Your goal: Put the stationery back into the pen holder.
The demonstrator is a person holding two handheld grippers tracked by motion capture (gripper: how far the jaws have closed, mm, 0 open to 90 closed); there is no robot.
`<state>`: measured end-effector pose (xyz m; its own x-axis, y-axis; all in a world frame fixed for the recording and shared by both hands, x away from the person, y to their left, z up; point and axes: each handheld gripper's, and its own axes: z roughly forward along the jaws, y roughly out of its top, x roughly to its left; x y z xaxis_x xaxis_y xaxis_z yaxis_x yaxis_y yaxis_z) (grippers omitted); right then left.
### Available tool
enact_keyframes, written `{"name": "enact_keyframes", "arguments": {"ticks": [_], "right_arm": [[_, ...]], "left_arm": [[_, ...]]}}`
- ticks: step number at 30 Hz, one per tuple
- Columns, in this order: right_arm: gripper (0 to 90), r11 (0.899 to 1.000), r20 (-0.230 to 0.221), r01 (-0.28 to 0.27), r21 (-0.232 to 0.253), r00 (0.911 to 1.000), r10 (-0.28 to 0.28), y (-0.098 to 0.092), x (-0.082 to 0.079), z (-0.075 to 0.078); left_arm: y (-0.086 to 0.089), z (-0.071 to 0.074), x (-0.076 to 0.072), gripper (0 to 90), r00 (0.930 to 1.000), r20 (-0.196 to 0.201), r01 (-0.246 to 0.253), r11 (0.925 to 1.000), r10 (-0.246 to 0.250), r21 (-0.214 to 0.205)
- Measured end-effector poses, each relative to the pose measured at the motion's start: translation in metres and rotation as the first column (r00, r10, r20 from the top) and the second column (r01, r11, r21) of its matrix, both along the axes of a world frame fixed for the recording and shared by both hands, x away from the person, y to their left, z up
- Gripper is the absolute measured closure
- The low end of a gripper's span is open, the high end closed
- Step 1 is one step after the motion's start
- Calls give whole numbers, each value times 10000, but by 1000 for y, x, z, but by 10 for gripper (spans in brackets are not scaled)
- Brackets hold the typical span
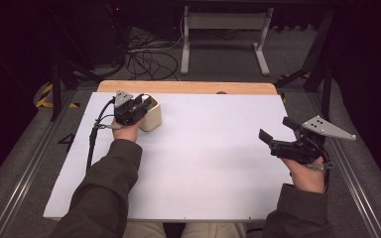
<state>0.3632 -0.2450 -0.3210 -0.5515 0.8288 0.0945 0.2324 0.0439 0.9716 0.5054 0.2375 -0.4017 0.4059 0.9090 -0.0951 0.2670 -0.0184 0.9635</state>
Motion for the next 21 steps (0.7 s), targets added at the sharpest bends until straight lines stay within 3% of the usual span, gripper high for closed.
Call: {"name": "enact_keyframes", "arguments": {"ticks": [5, 13, 16, 21], "right_arm": [[33, 10000, -2, 9, 1, 10000, -9, 0, 0, 0], [32, 10000, -1, -5, 5, 10000, 5, 0, 0, 0], [33, 10000, 2, 2, 4, 10000, -2, 0, 0, 0], [32, 10000, 0, -6, -5, 10000, 6, 0, 0, 0]], "left_arm": [[0, -2, 0, 648, 9999, -123, 9, 9997, -6, 246], [2, -2, 1, 647, 9997, -225, -107, 9996, 113, 249], [1, -4, 1, 646, 9993, -356, -112, 9989, 129, 463], [1, -4, 1, 645, 9991, -393, -112, 9991, 128, 407]]}}
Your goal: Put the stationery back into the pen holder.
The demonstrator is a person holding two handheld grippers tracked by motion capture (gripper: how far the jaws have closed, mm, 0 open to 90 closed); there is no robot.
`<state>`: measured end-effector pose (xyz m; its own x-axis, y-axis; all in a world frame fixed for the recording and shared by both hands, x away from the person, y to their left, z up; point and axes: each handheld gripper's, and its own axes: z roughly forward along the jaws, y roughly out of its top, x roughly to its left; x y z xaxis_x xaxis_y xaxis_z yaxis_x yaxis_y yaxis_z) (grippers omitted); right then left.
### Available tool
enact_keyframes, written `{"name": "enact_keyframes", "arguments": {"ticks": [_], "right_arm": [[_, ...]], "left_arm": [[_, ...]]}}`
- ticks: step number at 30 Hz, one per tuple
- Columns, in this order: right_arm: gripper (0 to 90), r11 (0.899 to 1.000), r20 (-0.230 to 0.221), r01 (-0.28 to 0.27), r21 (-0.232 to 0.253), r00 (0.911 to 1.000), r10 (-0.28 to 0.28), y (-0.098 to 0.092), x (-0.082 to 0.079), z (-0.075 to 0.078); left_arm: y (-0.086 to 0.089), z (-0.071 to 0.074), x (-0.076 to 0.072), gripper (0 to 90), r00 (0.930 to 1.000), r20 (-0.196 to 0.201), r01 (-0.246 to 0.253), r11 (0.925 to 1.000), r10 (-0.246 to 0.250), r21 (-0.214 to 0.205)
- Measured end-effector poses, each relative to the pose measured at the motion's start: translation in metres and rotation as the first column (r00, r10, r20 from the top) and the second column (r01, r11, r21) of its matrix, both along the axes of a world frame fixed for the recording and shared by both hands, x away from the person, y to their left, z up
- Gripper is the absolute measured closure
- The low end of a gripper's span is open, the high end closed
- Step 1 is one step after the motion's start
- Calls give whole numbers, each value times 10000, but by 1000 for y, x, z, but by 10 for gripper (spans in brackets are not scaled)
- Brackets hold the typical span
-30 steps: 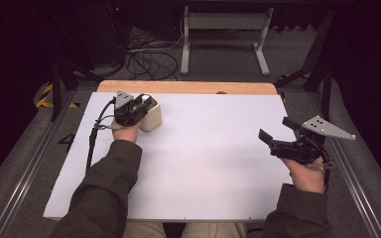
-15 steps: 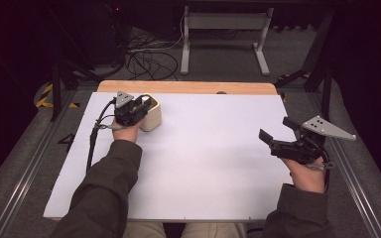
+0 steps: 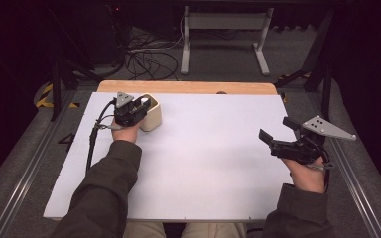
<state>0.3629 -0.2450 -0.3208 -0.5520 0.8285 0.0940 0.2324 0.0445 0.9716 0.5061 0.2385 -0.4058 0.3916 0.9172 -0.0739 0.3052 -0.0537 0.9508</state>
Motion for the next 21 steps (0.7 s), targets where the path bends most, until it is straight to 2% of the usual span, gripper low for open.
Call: {"name": "enact_keyframes", "arguments": {"ticks": [13, 21], "right_arm": [[32, 10000, -5, -19, -16, 10000, 19, 1, 0, 0], [32, 10000, -1, -17, -18, 10000, 17, 1, 0, 0]], "left_arm": [[-1, -2, 0, 643, 9999, -142, 65, 9998, -62, 178], [0, -1, -1, 640, 9998, -170, 65, 9999, -63, 89]]}}
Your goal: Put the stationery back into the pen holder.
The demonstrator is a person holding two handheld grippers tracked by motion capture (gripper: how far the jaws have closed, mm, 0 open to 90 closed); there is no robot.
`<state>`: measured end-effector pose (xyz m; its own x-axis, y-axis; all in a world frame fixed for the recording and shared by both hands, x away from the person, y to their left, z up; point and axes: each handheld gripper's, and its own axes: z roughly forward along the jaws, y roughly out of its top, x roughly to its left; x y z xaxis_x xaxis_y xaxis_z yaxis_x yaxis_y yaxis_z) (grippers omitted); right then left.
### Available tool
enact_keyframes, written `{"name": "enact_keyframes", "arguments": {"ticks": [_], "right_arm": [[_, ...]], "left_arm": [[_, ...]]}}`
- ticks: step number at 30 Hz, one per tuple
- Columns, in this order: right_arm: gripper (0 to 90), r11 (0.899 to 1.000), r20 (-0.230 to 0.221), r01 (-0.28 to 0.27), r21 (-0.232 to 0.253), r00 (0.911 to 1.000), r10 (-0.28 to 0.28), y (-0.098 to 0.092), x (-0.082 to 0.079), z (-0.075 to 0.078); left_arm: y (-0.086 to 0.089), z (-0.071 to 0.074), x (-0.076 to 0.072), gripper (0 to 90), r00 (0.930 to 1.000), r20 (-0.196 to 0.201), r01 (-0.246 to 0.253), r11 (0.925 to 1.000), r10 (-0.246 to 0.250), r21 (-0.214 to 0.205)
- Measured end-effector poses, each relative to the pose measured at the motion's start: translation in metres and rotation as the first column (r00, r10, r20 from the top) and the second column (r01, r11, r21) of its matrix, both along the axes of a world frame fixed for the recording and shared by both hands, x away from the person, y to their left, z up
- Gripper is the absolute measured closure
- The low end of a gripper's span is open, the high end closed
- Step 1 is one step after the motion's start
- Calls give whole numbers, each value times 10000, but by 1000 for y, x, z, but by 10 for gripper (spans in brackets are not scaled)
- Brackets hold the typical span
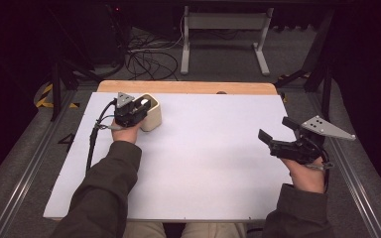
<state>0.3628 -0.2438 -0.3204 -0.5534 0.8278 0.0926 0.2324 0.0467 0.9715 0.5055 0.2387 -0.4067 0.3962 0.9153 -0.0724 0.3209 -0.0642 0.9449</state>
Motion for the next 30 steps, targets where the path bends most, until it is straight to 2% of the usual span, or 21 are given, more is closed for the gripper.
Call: {"name": "enact_keyframes", "arguments": {"ticks": [4, 12, 21, 30], "right_arm": [[32, 10000, 3, -6, -7, 10000, 6, 0, 0, 0], [33, 10000, 16, -17, -21, 10000, 17, 1, 0, 0], [32, 10000, 7, -30, -37, 10000, 30, 2, 1, 0], [33, 10000, -10, -80, -23, 10000, 80, 4, 2, -1]], "left_arm": [[1, 2, -1, 641, 9999, 145, -2, 9999, 4, -120], [2, 4, -2, 637, 9998, 175, 13, 9998, -10, -187], [4, 9, -5, 591, 9991, 411, 124, 9989, -105, -453], [5, 15, -10, 513, 9972, 668, 366, 9980, -331, -516]]}}
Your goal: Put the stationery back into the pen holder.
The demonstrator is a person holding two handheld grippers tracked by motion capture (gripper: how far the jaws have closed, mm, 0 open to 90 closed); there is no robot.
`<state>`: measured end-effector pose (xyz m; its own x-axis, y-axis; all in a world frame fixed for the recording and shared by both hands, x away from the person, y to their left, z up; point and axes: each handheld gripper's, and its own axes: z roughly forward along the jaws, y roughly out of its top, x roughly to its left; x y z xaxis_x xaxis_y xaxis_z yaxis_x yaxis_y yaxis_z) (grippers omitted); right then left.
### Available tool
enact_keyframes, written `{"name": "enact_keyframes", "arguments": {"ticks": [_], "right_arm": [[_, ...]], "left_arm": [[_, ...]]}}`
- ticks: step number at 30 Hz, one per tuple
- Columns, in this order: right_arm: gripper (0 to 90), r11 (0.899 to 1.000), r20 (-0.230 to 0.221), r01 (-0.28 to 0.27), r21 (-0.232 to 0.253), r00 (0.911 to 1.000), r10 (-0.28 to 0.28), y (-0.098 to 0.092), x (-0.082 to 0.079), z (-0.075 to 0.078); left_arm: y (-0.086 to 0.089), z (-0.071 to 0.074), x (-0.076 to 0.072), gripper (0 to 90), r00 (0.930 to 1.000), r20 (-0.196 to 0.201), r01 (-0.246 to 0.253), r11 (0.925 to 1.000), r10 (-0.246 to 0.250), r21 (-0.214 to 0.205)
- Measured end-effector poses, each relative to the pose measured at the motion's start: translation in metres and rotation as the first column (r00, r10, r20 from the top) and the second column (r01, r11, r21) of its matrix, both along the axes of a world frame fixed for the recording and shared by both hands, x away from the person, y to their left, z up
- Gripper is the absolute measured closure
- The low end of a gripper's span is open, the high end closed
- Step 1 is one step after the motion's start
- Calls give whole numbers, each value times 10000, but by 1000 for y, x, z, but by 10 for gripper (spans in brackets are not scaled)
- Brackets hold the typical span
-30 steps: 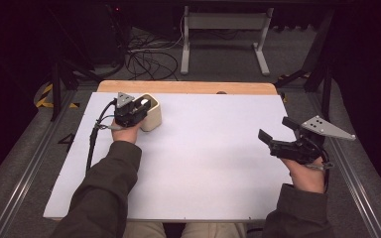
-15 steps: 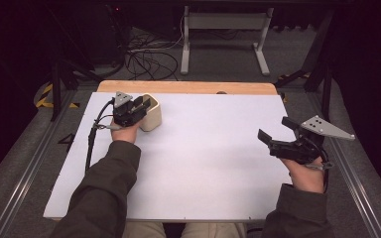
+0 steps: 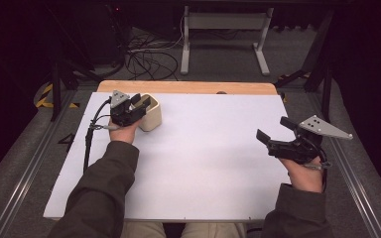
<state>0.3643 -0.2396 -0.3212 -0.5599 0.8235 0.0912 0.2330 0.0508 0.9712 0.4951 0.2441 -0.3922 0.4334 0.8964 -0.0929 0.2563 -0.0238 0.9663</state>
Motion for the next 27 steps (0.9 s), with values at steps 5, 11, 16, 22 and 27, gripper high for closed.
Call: {"name": "enact_keyframes", "arguments": {"ticks": [5, 11, 16, 22, 27], "right_arm": [[32, 10000, -28, -51, 21, 10000, 51, 0, 1, -1], [32, 10000, -25, -59, 45, 10000, 59, 1, 1, -1], [32, 10000, -55, -58, 63, 10000, 58, 2, 2, -2], [33, 9999, -55, -102, 20, 9999, 102, 3, 3, -2], [32, 9999, -78, -130, 45, 9999, 131, 5, 4, -3]], "left_arm": [[0, 3, -4, 466, 9999, 80, 116, 9999, -116, -4], [1, 6, -9, 426, 9996, 138, 251, 9996, -249, -113], [4, 7, -14, 378, 9994, 153, 321, 9991, -317, -289], [6, 11, -22, 336, 9986, 271, 453, 9987, -446, -238], [7, 13, -30, 266, 9983, 275, 514, 9984, -508, -239]]}}
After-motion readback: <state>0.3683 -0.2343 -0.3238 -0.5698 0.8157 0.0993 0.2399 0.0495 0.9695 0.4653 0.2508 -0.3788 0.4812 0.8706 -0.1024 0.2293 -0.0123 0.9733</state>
